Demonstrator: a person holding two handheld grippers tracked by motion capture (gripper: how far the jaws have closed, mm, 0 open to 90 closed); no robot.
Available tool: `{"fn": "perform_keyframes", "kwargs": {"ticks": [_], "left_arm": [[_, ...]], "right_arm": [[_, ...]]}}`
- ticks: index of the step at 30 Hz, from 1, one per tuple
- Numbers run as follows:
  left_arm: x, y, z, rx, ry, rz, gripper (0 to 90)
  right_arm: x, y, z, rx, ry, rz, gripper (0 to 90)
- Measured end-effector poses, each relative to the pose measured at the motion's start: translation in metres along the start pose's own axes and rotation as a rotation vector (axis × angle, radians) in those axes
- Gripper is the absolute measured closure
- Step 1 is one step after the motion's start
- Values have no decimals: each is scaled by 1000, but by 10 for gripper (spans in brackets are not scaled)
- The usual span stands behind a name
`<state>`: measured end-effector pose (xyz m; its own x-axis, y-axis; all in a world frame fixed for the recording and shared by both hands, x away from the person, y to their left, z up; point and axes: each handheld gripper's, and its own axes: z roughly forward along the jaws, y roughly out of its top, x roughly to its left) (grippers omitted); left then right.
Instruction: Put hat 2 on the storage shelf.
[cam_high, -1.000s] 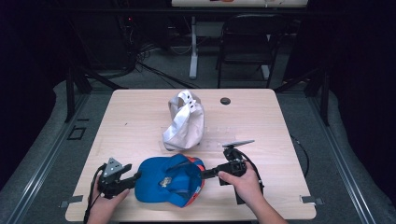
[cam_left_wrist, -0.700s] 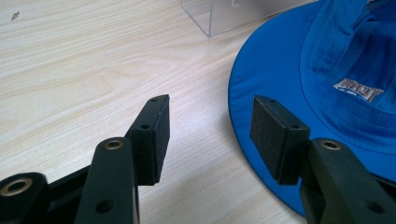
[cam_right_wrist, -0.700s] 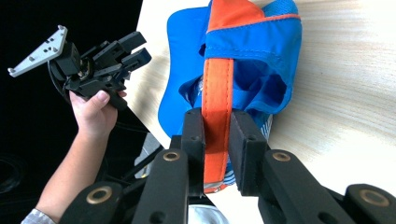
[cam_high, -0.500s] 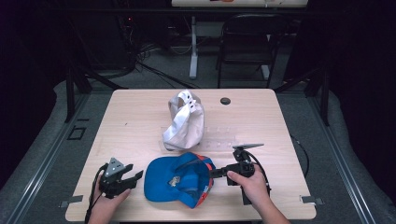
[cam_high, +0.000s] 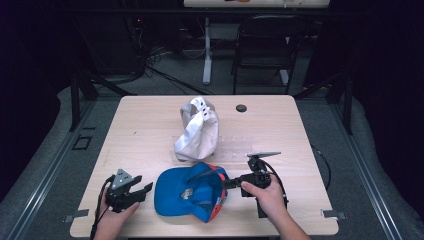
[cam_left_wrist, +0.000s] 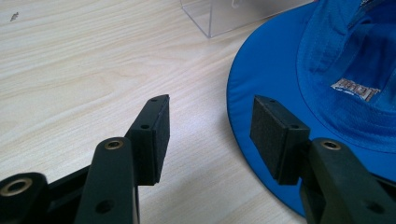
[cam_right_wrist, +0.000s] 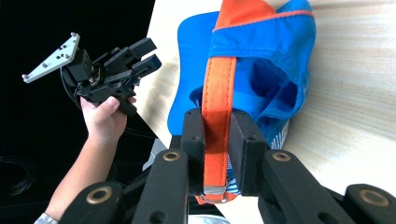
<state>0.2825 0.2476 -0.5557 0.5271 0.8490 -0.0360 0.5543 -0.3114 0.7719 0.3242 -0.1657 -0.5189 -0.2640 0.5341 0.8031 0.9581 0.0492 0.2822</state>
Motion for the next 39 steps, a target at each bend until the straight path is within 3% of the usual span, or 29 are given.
{"fn": "perform_keyframes", "kwargs": {"ticks": [4, 5, 6, 7, 10, 15, 23, 25, 27, 32, 36, 37, 39], "left_arm": [[0, 0, 1, -2, 0, -3, 483], [0, 0, 1, -2, 0, -3, 483], [0, 0, 1, -2, 0, -2, 483], [0, 0, 1, -3, 1, -4, 483], [0, 0, 1, -3, 1, -7, 484], [1, 0, 0, -1, 6, -2, 483], [2, 0, -1, 0, 4, -4, 483], [1, 0, -1, 3, 8, -3, 483], [1, 0, -1, -3, 8, -3, 483], [0, 1, 0, -3, 6, 5, 483], [0, 1, 1, -6, 7, 0, 484], [1, 1, 0, -5, 7, 1, 484], [1, 1, 0, -6, 6, 0, 484]], "right_arm": [[7, 4, -7, -6, -9, 7, 775], [9, 6, -11, 9, -43, -8, 775], [13, 6, -10, -33, -19, 25, 775], [17, 11, -17, -5, -34, 2, 775], [23, 15, -22, 6, -53, -13, 776], [40, 24, -37, 34, -129, -31, 776], [46, 27, -58, 38, -159, -8, 776], [45, 28, -67, 26, -114, 25, 776], [45, 28, -69, 19, -102, 34, 777], [47, 30, -78, -8, -17, 76, 777], [49, 33, -86, -14, 61, 92, 777], [52, 35, -90, -24, 99, 98, 778], [52, 35, -90, -29, 108, 101, 778]]}}
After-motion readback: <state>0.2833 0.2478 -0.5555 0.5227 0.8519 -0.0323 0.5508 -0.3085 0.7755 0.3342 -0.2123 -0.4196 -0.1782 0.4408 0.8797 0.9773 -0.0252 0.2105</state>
